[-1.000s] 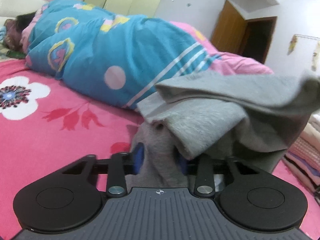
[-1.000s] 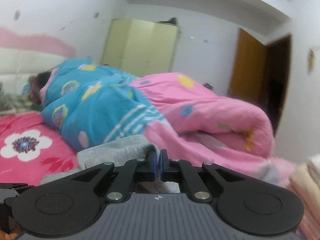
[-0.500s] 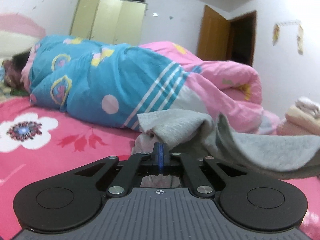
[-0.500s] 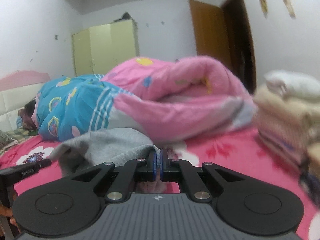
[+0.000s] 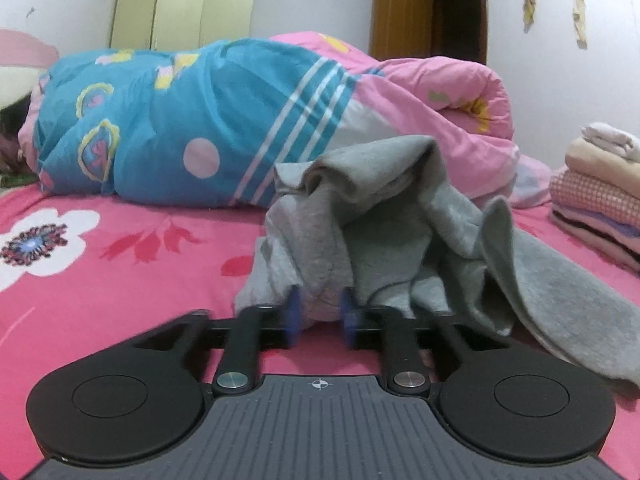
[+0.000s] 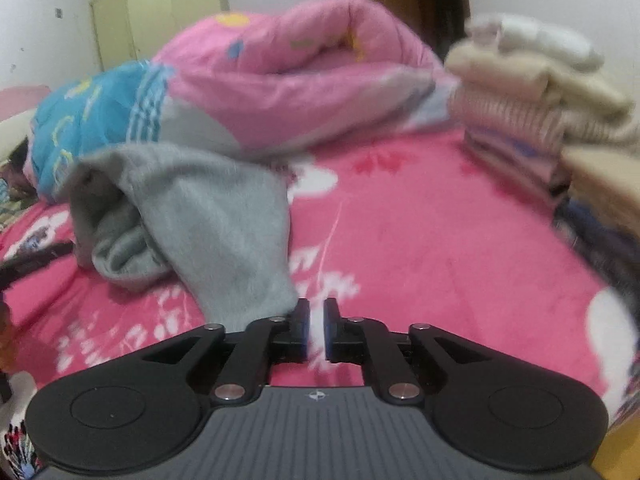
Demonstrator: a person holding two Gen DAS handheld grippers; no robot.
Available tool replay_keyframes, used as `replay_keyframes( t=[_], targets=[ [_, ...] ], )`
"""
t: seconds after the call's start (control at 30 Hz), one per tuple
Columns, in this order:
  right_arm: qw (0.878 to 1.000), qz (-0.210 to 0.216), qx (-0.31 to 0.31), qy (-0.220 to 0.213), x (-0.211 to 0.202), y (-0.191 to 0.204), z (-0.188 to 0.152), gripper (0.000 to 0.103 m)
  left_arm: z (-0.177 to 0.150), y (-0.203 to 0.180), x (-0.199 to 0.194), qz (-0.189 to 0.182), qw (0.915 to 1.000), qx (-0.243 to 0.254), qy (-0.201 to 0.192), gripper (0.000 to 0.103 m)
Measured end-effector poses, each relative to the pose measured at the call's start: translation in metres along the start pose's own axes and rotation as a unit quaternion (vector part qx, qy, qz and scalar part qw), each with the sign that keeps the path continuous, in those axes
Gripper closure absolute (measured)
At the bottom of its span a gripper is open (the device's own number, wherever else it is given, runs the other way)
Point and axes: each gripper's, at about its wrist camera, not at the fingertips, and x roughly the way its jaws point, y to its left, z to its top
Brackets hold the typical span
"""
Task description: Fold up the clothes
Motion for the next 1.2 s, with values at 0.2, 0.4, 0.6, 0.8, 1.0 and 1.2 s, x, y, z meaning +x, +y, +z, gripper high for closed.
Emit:
replay_keyframes(
  t=[0.2, 0.4, 0.6, 0.8, 1.0, 1.2],
  targets=[
    [0.99, 0.058, -0.099, -0.082, -0.008, 0.05, 0.059, 0.053, 0.008, 0.01, 0.011, -0.009, 0.9993, -0.027, -0.023, 0.02],
    [0.949, 0.191, -0.23, -0.097, 0.06, 0.175, 0.097, 0.027, 0.006, 0.018, 0.029, 0.004, 0.9991, -0.042, -0.01, 0.035],
    [0.92, 0.206, -0.325, -0.068, 0.126, 0.257, 0.102, 0.022, 0.003, 0.024, 0.034, -0.005, 0.9986, -0.052, 0.004, 0.055],
    [0.947, 0.168, -0.269, -0.043, 0.15, 0.242, 0.11, 0.095, 0.003, 0.016, 0.033, 0.006, 0.9995, -0.032, 0.001, 0.072],
    [0.969, 0.129, -0.193, -0.091, 0.113, 0.178, 0.123, 0.098, 0.005, 0.018, 0.029, 0.011, 0.9993, -0.035, 0.001, 0.079],
    [0.985, 0.081, -0.104, -0.115, 0.049, 0.096, 0.109, 0.098, 0.006, 0.021, 0.025, 0.014, 0.999, -0.041, 0.0, 0.081]
  ],
)
